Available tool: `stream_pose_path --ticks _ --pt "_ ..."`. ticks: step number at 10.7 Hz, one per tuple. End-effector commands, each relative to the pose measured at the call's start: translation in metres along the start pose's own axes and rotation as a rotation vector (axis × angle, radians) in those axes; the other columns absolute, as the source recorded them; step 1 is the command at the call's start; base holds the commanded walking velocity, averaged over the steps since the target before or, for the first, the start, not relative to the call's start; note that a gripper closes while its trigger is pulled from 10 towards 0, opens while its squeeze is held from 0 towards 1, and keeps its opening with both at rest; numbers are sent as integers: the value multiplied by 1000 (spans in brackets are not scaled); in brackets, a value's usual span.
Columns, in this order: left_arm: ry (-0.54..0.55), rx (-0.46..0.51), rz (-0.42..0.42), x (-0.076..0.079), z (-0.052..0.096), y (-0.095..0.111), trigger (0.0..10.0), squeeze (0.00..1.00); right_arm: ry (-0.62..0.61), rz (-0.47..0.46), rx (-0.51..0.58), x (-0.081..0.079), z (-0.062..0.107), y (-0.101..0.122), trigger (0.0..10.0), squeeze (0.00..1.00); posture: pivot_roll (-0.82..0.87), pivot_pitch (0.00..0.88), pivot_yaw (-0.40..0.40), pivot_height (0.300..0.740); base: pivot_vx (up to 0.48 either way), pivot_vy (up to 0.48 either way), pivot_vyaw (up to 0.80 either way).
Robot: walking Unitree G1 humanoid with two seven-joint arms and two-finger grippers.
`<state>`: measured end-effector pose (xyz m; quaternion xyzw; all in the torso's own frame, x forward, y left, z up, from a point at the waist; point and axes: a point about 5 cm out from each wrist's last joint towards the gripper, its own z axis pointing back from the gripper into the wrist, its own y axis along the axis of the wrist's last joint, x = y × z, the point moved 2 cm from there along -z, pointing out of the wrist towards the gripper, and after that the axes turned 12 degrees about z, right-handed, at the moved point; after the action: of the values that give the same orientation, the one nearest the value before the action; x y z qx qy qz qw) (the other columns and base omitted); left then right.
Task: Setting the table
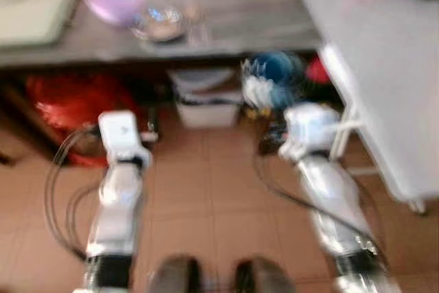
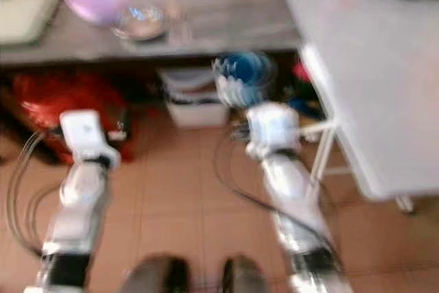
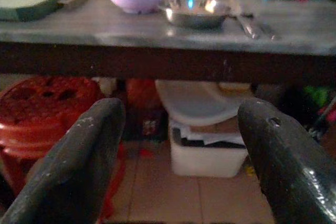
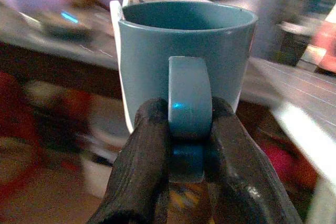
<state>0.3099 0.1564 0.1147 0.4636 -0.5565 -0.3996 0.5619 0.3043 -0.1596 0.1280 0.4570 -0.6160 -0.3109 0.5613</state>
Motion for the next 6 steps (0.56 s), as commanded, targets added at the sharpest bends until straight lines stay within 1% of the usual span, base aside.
stream_pose_path --ticks 1,2,3,4,5,6 --pt "19 17 -14 -8 0 3 10000 0 -72 20 5 10 8 5 10000 0 -51 40 -5 740 0 480 0" --pt "29 21 -17 -13 1 3 10000 0 -148 42 -75 26 29 -6 10000 0 -78 49 2 740 0 480 0" --pt "31 22 -21 -12 4 1 10000 0 -144 41 -66 31 34 -1 10000 0 -92 54 6 740 0 416 0" --pt "3 33 -25 -8 6 1 10000 0 -149 31 -56 32 34 6 10000 0 -102 55 8 740 0 0 0" --pt "-35 27 -35 2 8 -1 10000 0 -164 30 -22 29 25 16 10000 0 -103 55 10 740 0 0 0" --pt "-64 25 -19 8 8 0 10000 0 -124 17 -34 23 22 18 10000 0 -100 56 11 740 0 0 0"
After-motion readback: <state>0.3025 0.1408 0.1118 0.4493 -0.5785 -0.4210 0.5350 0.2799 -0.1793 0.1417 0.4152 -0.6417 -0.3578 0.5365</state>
